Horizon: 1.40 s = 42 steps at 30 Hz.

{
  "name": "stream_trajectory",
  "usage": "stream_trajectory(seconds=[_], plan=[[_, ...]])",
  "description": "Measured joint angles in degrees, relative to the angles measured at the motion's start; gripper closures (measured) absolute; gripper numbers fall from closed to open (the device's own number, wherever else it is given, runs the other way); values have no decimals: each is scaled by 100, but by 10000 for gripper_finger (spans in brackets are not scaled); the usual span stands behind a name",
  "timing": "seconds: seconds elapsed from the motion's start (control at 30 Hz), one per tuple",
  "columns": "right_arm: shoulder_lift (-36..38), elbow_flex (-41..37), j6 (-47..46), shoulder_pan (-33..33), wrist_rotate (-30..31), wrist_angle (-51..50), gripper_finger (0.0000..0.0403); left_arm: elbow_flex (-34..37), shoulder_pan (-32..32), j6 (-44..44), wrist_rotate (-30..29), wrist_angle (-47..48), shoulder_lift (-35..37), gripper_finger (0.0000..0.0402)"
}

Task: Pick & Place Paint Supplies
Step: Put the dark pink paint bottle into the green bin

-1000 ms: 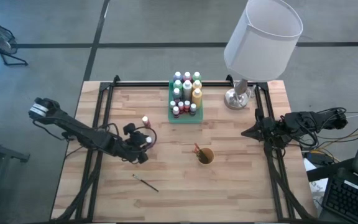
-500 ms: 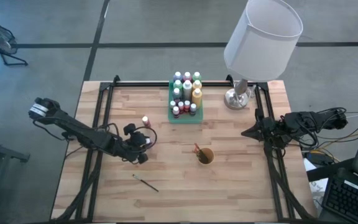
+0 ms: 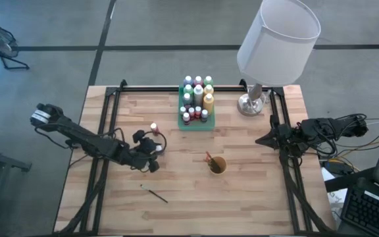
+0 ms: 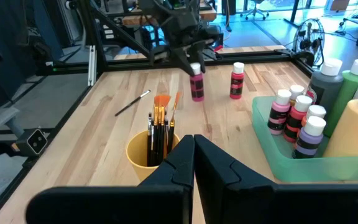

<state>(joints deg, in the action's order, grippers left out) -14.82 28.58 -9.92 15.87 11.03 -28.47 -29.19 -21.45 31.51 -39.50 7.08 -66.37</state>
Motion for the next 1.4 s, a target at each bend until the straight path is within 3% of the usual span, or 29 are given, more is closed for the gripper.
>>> stream_trajectory(seconds=[0.4, 0.9, 1.13, 1.4], plan=[[-1, 0, -1, 1, 0, 0, 394, -1088, 532, -242, -293, -686, -343, 277], [0, 0, -1, 0, 0, 0, 394, -3344, 1803, -1068, -230, -727, -2528, 277], [-1, 0, -1, 1, 0, -2, 394, -3838, 2339, -1021, -224, -705, -3179, 277], [1, 1, 0, -1, 0, 0, 394, -3991, 2601, -806, -148, -442, -3424, 277]])
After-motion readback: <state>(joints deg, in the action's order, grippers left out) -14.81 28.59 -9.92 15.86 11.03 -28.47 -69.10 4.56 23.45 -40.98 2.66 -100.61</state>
